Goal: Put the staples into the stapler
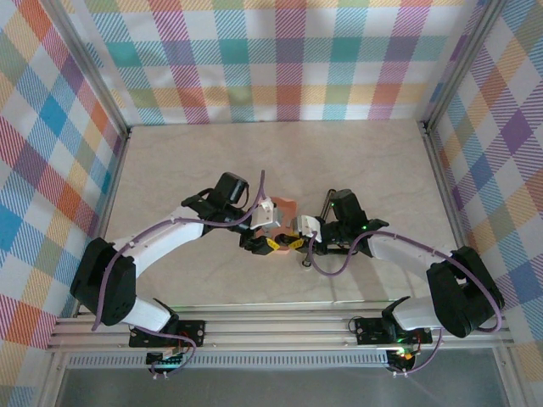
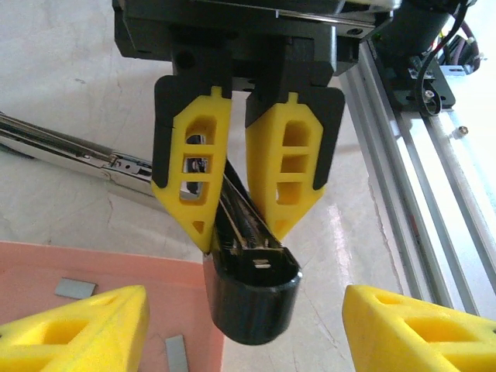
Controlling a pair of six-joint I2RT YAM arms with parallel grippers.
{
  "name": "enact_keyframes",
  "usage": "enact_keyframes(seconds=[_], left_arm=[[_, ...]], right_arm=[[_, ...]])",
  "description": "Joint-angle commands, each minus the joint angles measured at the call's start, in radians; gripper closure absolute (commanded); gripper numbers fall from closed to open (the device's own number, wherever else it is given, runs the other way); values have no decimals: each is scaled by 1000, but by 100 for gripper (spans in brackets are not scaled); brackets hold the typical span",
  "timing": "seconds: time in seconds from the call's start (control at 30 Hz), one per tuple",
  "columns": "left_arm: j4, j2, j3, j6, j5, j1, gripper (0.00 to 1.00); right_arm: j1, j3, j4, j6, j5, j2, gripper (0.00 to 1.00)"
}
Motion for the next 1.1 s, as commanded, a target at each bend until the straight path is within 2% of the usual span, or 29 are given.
enact_keyframes(seconds=[0.0,0.43,0.6,0.8,0.83,0.93,1.07], left_arm=[[27,21,-20,2,-13,-13,34],[47,43,-31,-1,-21,-41,40],[18,50,-19,8,-14,-52,63],[-13,48,17,-1,-38,-53,72],[-23,51,28,-4,-44,-52,76],[-52,58,60,5,-52,-54,100],[-54,67,97,-9,-62,-62,100]], right_arm=[[18,13,12,14,-86,10,86],[46,14,61,57,-90,32,86],[46,13,64,75,-79,33,85],[46,-22,88,134,-10,-6,80],[46,-31,103,159,3,-16,77],[44,-55,127,269,65,-47,64],[40,-88,120,425,158,-119,53]])
